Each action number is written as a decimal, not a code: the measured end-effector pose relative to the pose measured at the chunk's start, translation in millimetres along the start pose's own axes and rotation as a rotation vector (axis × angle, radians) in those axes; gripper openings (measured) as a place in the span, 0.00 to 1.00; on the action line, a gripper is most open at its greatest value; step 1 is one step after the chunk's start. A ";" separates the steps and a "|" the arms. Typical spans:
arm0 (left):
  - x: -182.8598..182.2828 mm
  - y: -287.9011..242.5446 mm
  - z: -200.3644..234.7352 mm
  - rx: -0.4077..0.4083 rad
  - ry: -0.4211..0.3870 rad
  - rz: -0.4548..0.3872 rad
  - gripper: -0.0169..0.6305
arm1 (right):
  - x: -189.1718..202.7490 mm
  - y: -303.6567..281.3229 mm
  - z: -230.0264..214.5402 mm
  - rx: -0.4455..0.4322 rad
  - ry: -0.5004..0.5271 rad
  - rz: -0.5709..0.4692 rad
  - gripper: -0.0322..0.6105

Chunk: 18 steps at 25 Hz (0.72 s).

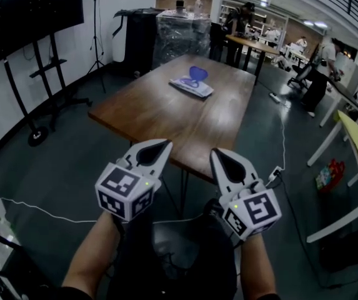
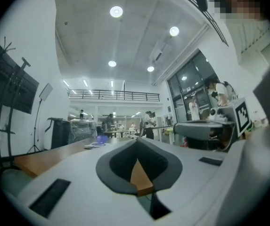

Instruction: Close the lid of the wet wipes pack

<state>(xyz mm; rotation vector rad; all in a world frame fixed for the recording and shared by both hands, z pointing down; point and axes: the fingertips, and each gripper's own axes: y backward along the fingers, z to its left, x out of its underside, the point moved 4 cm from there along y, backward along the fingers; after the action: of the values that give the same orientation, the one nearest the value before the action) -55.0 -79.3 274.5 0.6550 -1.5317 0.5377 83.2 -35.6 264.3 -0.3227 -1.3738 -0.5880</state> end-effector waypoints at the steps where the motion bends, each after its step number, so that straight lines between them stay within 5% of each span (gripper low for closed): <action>1: -2.0 -9.7 4.8 0.028 0.025 -0.008 0.04 | -0.3 -7.5 -7.7 -0.003 0.011 -0.001 0.06; 18: -1.1 -157.8 116.9 0.024 -0.056 0.102 0.04 | 22.6 -146.9 -115.6 -0.024 0.059 0.019 0.06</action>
<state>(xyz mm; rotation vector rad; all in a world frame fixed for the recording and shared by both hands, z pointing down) -31.1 -273.5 257.4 0.6173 -1.6201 0.6202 96.8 -222.6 247.5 -0.3352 -1.3062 -0.5939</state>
